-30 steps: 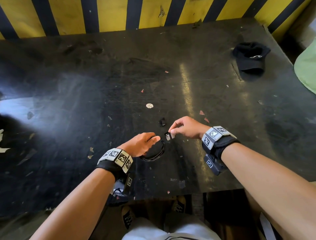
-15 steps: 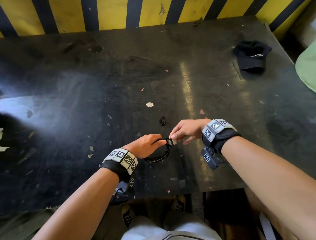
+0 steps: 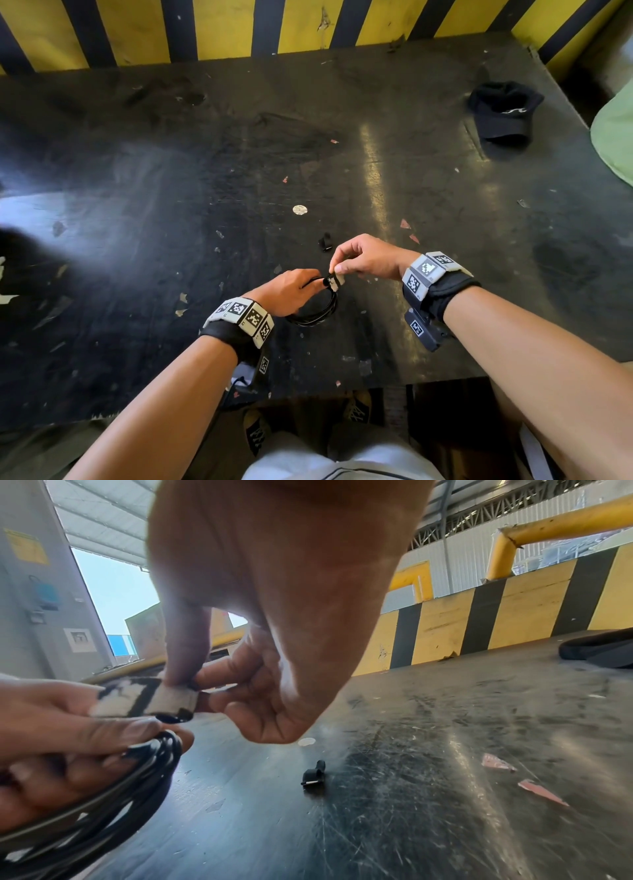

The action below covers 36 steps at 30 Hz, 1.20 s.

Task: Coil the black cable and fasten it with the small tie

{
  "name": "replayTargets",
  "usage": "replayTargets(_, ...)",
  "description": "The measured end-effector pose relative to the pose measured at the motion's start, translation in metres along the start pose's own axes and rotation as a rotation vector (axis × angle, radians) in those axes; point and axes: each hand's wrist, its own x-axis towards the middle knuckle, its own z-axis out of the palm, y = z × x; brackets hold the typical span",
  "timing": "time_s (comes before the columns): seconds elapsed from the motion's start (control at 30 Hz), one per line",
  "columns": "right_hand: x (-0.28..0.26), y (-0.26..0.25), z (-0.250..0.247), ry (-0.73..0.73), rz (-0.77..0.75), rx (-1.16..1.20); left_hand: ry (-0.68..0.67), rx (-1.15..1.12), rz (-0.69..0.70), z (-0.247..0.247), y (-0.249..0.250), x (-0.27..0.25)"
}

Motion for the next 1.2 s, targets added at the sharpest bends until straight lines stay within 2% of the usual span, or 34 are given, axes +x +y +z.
replayTargets(0.2, 0.004, 0.008, 0.003, 0.219, 0.078, -0.093, 0.016, -0.079, -0.016, 0.003, -0.010, -0.001)
replayTargets(0.43, 0.004, 0.006, 0.005, 0.065, 0.115, -0.104, -0.013, -0.082, -0.021, 0.004, -0.008, -0.001)
replayTargets(0.57, 0.001, 0.005, 0.004, -0.035, 0.126, -0.043, -0.029, -0.091, -0.035, 0.004, -0.007, -0.001)
replayTargets(0.67, -0.002, 0.002, 0.006, -0.056, 0.098, 0.020, -0.022, -0.049, -0.035, 0.005, -0.006, -0.002)
replayTargets(0.8, -0.007, -0.003, 0.012, 0.067, 0.015, -0.119, -0.040, -0.028, -0.036, 0.005, -0.005, -0.001)
replayTargets(0.9, -0.007, -0.001, 0.017, 0.197, -0.012, -0.118, -0.047, -0.040, -0.055, 0.006, -0.010, -0.001)
replayTargets(1.0, -0.001, 0.014, 0.019, 0.354, 0.035, -0.212, -0.029, -0.029, -0.074, 0.008, -0.017, -0.003)
replayTargets(1.2, 0.003, 0.072, 0.038, 0.500, 0.237, -0.376, 0.051, -0.133, -0.137, 0.009, -0.033, -0.002)
